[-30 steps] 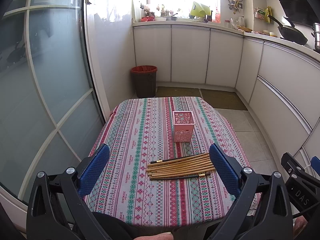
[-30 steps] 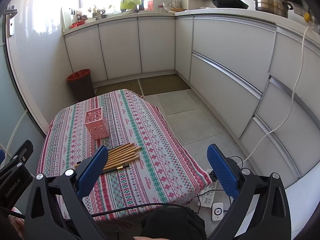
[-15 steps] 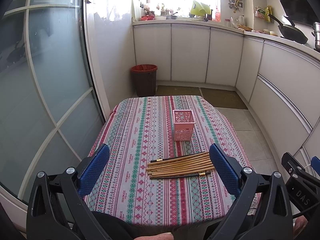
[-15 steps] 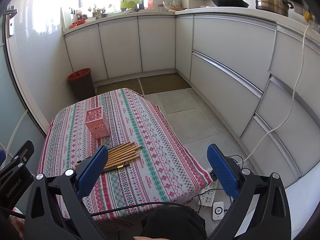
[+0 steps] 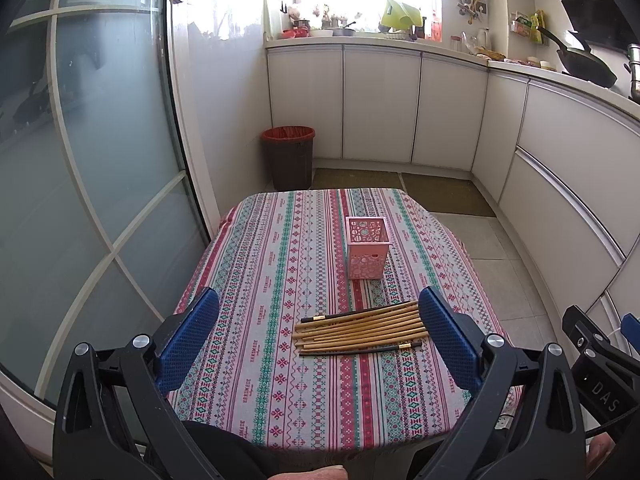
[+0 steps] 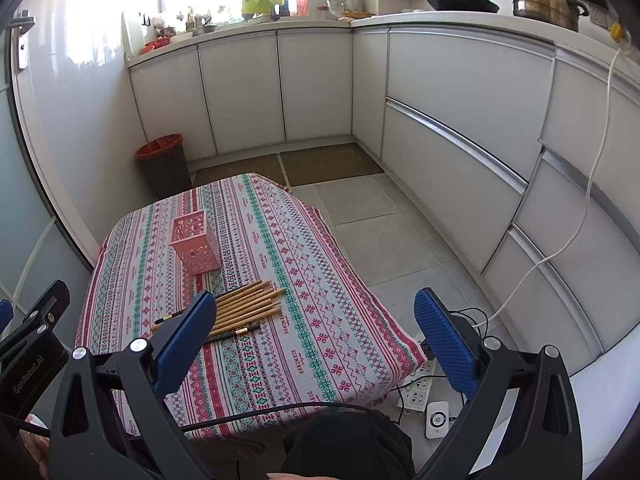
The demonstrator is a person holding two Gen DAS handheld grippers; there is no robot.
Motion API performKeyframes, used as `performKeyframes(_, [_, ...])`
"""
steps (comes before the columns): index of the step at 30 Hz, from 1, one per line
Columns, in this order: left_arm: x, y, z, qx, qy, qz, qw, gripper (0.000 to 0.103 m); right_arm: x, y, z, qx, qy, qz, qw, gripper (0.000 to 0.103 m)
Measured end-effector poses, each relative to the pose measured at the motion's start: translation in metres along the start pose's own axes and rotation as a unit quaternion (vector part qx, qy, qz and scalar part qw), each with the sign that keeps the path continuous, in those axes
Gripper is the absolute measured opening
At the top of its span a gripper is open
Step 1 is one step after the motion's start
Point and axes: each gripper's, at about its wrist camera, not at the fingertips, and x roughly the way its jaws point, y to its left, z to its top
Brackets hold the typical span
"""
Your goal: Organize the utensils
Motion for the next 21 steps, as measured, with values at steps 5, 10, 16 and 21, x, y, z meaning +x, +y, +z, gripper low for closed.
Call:
performKeyframes(5, [0.0003, 0.0003, -0.0003, -0.001, 0.001, 0.000, 1.0000, 0.096, 0.0003, 0.0002, -0.0004, 0.000, 0.001, 0.001, 1.000, 0.096])
performKeyframes(10, [-0.0001, -0.0004, -0.0008, 0.000, 0.002, 0.000, 1.0000, 0.096, 0.0015, -0.0010, -0.0004, -0.001, 0.003, 0.001, 1.000, 0.096])
performKeyframes(16, [0.0012, -0.0008, -0.0007, -0.001, 0.006, 0.000, 1.0000, 0.096, 0.0020, -0.0001, -0.0014, -0.002, 0.004, 0.001, 1.000, 0.096])
performKeyframes(21, [0.0040, -0.0014, -0.0011, -0.001, 0.011, -0.001, 0.9999, 0.096, 0.0027, -0.0009, -0.0018, 0.000, 0.005, 0.001, 1.000, 0.096])
